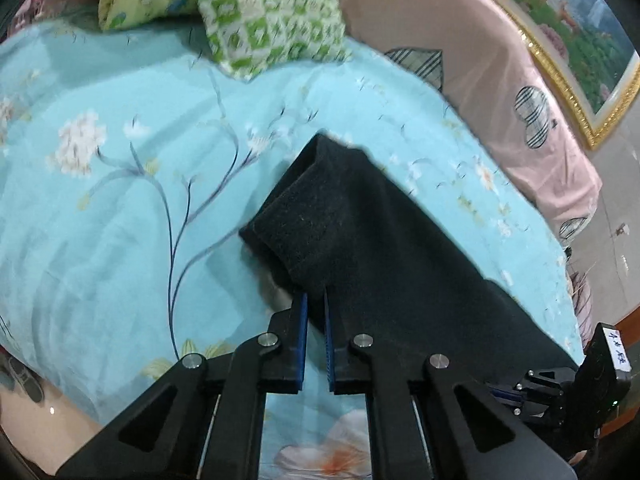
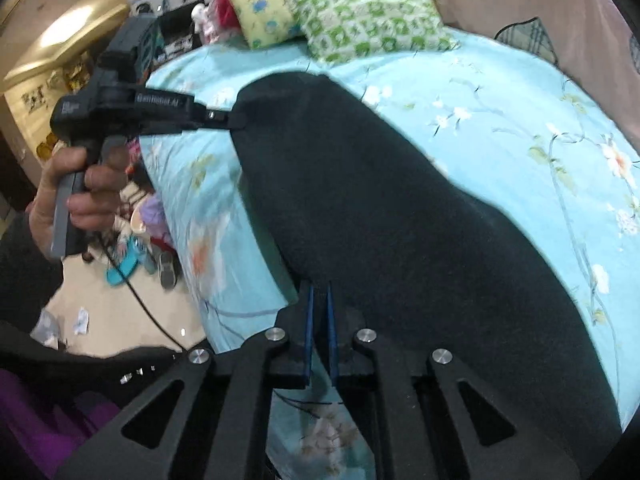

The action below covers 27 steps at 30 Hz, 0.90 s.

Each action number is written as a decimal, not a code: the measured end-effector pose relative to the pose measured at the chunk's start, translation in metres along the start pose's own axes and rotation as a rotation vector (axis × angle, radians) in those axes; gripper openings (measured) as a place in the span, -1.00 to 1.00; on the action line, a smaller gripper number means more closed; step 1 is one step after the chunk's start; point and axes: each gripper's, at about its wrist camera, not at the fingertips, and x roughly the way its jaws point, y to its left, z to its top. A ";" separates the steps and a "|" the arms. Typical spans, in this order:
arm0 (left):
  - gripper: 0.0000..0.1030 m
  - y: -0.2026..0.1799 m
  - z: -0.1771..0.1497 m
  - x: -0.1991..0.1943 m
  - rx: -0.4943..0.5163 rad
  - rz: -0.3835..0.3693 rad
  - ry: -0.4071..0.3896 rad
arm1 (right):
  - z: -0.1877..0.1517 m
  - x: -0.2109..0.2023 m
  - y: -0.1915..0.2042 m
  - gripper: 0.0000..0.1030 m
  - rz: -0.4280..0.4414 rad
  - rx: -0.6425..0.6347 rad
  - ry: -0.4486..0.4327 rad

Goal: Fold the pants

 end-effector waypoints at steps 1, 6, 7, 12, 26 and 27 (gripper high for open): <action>-0.88 0.002 -0.002 0.002 0.000 0.002 0.005 | -0.002 0.006 0.000 -0.86 0.006 0.001 0.019; -0.76 0.005 -0.003 -0.003 -0.005 -0.016 0.003 | -0.002 0.008 -0.005 -0.79 0.035 0.026 0.022; -0.71 0.005 -0.001 -0.006 -0.011 -0.014 0.002 | 0.000 0.006 -0.007 -0.69 0.047 0.041 0.023; 0.21 0.010 0.002 -0.017 -0.050 0.004 -0.015 | 0.013 -0.023 -0.022 0.09 0.094 0.111 -0.045; 0.18 0.016 0.017 0.024 -0.102 -0.014 0.034 | 0.061 0.020 -0.146 -0.02 0.067 0.372 0.046; 0.17 0.015 0.018 0.027 -0.100 -0.015 0.032 | 0.060 0.034 -0.143 -0.09 0.058 0.348 0.097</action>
